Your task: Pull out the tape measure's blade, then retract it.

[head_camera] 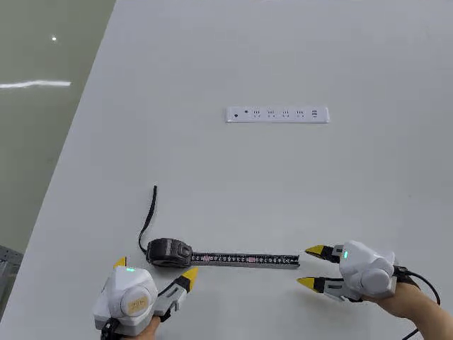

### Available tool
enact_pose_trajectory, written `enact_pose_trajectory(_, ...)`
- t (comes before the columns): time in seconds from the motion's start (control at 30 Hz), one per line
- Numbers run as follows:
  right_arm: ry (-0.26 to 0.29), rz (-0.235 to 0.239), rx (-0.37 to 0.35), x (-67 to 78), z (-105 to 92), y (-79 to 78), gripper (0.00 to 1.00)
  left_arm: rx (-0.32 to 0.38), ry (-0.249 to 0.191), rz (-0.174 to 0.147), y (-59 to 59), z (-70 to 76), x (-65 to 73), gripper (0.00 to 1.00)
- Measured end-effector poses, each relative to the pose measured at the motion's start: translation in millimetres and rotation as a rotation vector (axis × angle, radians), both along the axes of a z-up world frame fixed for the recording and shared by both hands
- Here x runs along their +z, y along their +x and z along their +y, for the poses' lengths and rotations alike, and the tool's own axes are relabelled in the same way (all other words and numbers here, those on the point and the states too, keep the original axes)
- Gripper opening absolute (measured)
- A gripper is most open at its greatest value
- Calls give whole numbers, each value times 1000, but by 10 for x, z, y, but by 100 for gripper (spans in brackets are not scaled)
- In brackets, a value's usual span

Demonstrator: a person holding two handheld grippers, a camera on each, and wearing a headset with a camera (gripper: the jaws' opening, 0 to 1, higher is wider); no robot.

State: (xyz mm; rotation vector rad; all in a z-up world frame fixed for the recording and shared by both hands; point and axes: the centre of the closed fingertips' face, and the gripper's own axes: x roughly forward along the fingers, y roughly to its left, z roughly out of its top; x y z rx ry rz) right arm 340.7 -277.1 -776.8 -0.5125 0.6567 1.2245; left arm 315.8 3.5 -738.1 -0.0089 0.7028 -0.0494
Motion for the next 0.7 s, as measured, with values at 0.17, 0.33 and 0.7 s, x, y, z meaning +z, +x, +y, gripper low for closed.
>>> enact_pose_trajectory(0.17,-15,17,60,-59,23,19,32,13,-10,6,77,-10,-27,86)
enact_pose_trajectory(0.33,-15,40,81,-84,22,87,28,16,-15,14,146,-24,-49,85)
enact_pose_trajectory(0.7,-27,65,186,-196,101,88,22,33,-23,35,202,-39,-137,82)
